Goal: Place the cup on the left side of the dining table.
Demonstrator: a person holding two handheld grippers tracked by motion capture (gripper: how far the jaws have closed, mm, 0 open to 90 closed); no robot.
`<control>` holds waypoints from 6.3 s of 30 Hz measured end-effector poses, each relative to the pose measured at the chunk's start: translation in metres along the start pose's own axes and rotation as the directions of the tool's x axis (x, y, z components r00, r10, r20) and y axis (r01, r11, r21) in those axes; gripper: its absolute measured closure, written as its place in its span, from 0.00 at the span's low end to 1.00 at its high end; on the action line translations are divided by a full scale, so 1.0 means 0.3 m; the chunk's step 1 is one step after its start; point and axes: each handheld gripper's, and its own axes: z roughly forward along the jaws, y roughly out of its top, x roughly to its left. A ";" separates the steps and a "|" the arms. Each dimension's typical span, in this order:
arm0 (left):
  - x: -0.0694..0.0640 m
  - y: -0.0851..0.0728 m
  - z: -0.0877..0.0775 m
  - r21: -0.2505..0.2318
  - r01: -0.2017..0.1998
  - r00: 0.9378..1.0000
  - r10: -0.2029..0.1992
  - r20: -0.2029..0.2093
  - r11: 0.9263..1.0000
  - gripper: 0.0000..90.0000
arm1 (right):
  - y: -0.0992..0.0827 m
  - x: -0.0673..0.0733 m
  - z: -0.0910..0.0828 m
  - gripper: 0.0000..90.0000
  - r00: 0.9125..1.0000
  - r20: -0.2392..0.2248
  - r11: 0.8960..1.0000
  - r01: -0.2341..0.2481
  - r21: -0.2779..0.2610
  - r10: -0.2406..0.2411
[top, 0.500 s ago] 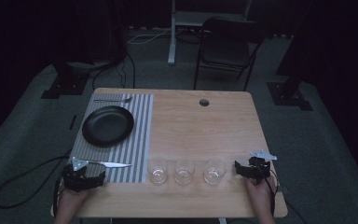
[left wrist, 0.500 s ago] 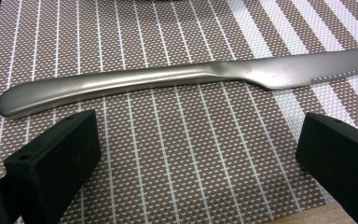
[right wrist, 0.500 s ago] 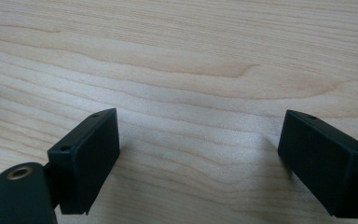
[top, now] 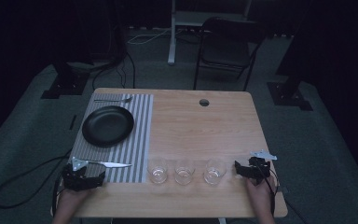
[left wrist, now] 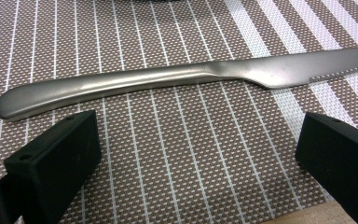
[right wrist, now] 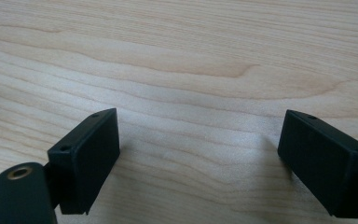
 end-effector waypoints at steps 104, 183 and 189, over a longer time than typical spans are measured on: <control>-0.542 0.156 0.050 -0.288 -0.338 0.771 0.439 0.460 0.896 0.02 | 0.000 0.000 0.000 0.14 1.000 0.001 1.000 0.000 0.000 0.000; -0.432 0.298 0.046 -0.299 -0.186 0.940 0.258 0.223 0.936 0.23 | 0.000 0.000 0.000 0.14 1.000 0.001 1.000 0.003 0.000 -0.003; -0.386 0.310 0.052 -0.292 -0.158 0.955 0.221 0.198 0.943 0.23 | 0.000 0.000 0.000 0.14 1.000 0.001 1.000 0.002 -0.001 -0.002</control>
